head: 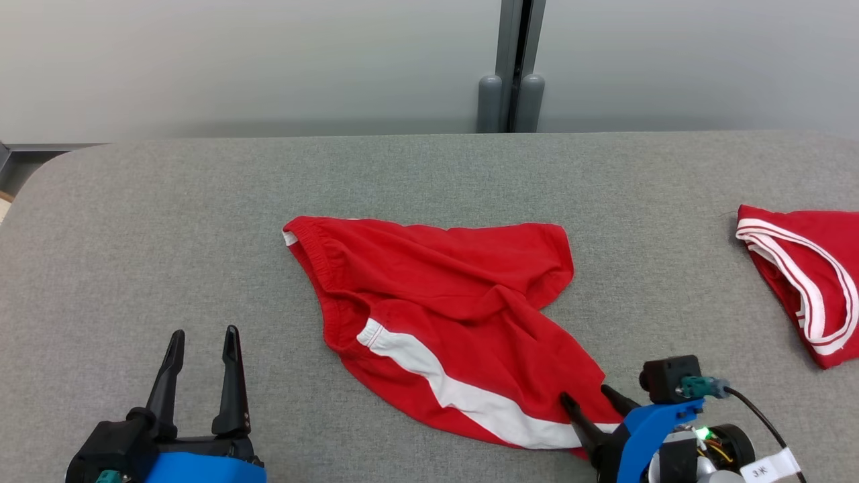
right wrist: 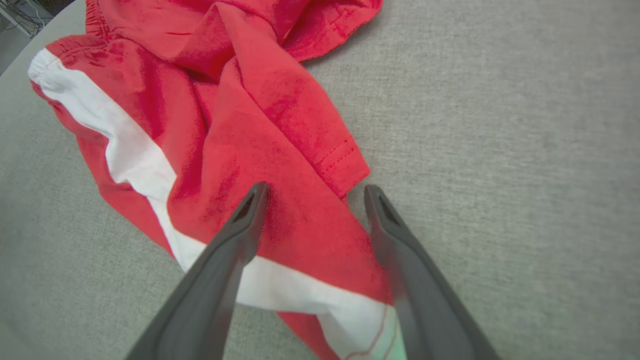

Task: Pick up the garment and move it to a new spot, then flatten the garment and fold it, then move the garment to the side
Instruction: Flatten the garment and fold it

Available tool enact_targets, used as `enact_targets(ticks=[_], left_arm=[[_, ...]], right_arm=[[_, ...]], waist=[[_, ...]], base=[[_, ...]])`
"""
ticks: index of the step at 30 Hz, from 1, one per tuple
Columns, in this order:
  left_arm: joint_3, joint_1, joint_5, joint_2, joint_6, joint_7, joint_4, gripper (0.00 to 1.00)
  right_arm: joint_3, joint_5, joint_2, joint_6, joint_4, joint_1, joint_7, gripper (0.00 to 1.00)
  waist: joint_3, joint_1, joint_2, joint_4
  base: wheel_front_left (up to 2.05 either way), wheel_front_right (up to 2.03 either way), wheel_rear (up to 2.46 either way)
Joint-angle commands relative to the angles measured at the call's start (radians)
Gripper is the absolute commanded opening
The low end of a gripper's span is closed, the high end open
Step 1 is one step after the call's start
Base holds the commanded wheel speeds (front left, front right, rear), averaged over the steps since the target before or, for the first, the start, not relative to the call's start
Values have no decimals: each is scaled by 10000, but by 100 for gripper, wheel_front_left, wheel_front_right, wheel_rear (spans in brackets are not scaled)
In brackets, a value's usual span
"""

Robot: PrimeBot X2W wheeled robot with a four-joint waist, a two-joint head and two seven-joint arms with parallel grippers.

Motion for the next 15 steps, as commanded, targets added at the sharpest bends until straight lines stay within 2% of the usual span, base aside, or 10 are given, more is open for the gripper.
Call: enact_targets(ticks=[1, 5, 6, 7, 8, 15], left_arm=[[-36, -163, 20, -3, -8, -35, 26, 100], [-122, -225, -23, -39, 16, -32, 43, 100], [-140, -240, -31, -47, 23, -30, 46, 100], [-140, -240, -31, -47, 23, -30, 46, 100], [-155, -255, -47, -55, 29, -31, 51, 100], [-246, -306, -83, -43, 77, 16, 37, 100]], right_arm=[[123, -79, -1, 3, 224, -201, 249, 100], [116, -500, -7, 2, 776, -535, 838, 100], [106, -637, -4, 2, 832, -631, 841, 20], [106, -637, -4, 2, 832, -631, 841, 20], [45, -714, -8, 2, 882, -707, 844, 0], [-478, -1729, -224, 2, 641, -1544, 374, 0]], waist=[[44, -1, 0, 40], [134, -1, 0, 134], [155, -1, 0, 155], [155, -1, 0, 155], [170, -1, 0, 171], [211, -1, 0, 211]], base=[[0, 0, 0], [0, 0, 0], [0, 0, 0], [0, 0, 0], [0, 0, 0], [0, 0, 0]])
